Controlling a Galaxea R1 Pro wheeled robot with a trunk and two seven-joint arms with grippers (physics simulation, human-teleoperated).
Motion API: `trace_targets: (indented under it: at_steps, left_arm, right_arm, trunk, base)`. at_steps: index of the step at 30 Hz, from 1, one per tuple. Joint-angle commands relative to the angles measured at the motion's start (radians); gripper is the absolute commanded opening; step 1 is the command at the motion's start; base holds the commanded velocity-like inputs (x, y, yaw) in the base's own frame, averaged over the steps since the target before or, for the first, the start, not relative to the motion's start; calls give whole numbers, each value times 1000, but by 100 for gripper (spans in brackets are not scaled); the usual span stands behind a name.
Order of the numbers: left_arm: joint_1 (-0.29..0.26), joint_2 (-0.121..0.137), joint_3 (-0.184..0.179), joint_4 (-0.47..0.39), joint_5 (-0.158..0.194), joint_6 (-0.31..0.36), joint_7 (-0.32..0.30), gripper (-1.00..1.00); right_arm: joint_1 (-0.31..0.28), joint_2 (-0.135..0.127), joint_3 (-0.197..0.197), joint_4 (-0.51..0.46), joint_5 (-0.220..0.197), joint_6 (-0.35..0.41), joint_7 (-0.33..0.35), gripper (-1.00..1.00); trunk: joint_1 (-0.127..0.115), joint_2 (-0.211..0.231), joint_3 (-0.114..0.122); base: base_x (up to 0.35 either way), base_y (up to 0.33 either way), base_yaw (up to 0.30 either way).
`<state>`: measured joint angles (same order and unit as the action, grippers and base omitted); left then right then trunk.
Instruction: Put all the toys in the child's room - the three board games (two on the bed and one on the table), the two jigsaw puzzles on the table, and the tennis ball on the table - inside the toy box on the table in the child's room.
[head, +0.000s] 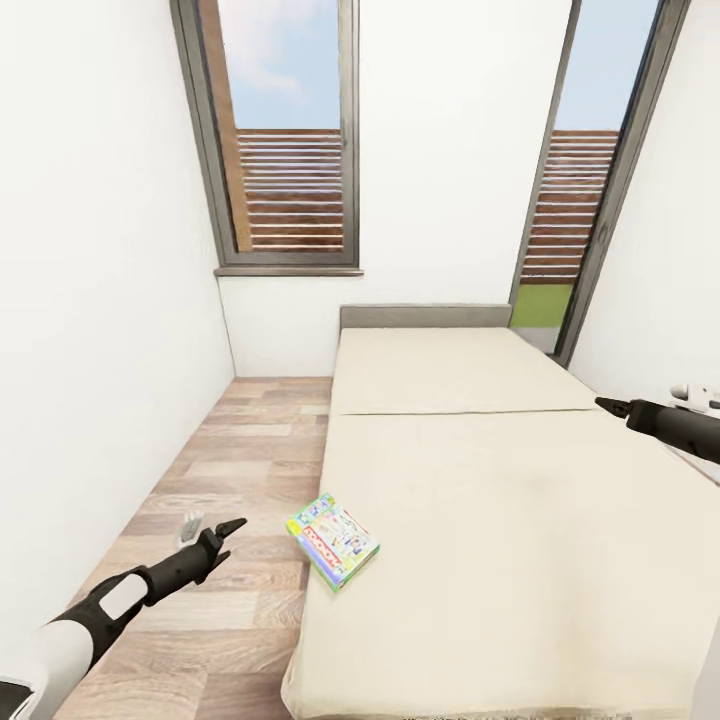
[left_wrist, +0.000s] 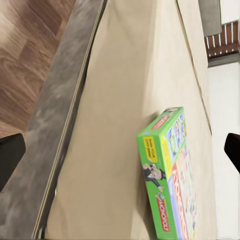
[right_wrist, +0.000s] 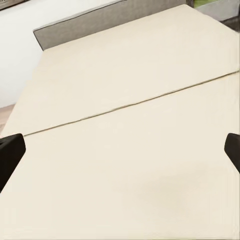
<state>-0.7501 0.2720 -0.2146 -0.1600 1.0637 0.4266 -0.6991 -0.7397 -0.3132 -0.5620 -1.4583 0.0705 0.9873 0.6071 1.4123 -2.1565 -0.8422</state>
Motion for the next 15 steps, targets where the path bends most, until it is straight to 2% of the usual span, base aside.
trace_targets:
  at_steps: [1,12,15]
  left_arm:
    - [-1,1,-5,0,11,9,-1,100]
    - [-3,8,-6,0,12,15,-8,100]
    - [-3,9,-6,0,12,15,-8,100]
  right_arm:
    - [-1,0,-1,-1,8,4,8,100]
    - [-1,0,-1,-1,8,4,8,100]
    - [-1,-2,-2,-2,8,4,8,100]
  trunk:
    - [0,0,-1]
    - [0,0,-1]
    - [0,0,-1]
  base:
    - [0,0,-280]
    - [0,0,-288]
    - [0,0,-199]
